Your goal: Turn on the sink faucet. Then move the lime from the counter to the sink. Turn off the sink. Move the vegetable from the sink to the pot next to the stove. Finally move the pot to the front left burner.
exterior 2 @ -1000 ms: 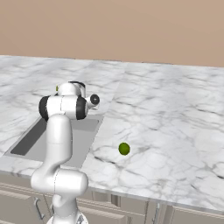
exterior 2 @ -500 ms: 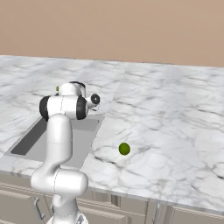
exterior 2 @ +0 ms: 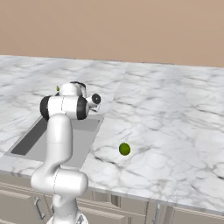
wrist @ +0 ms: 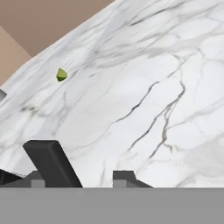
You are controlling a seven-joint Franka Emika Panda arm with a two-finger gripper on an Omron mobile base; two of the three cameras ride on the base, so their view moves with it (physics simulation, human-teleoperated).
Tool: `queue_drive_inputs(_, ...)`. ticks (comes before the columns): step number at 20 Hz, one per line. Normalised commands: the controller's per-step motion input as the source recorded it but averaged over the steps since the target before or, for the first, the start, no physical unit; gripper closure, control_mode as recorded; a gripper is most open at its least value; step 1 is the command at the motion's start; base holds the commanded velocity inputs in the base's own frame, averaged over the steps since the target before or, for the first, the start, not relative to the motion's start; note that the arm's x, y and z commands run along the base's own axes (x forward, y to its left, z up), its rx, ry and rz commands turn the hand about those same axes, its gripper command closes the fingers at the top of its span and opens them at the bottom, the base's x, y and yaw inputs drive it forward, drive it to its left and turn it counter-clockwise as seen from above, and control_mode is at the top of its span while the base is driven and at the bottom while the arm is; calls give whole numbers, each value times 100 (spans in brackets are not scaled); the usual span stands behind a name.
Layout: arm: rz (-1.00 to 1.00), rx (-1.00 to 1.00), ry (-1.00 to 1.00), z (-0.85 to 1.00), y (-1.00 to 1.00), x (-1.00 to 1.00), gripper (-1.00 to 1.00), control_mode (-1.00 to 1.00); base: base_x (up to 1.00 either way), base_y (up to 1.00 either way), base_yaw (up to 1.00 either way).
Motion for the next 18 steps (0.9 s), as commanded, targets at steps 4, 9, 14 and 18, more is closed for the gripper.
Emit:
queue_drive_inputs(4,-4,2,4,-68,-79,0,100,-100,0,0,0)
queue_drive_inputs(9,-4,4,0,-81,-84,-3,100,-100,0,0,0)
queue_drive_inputs(14,-5,10,0,-89,-88,-11,100,-100,0,0,0)
queue_drive_inputs(18,-5,9,0,-81,-83,-10,100,-100,0,0,0)
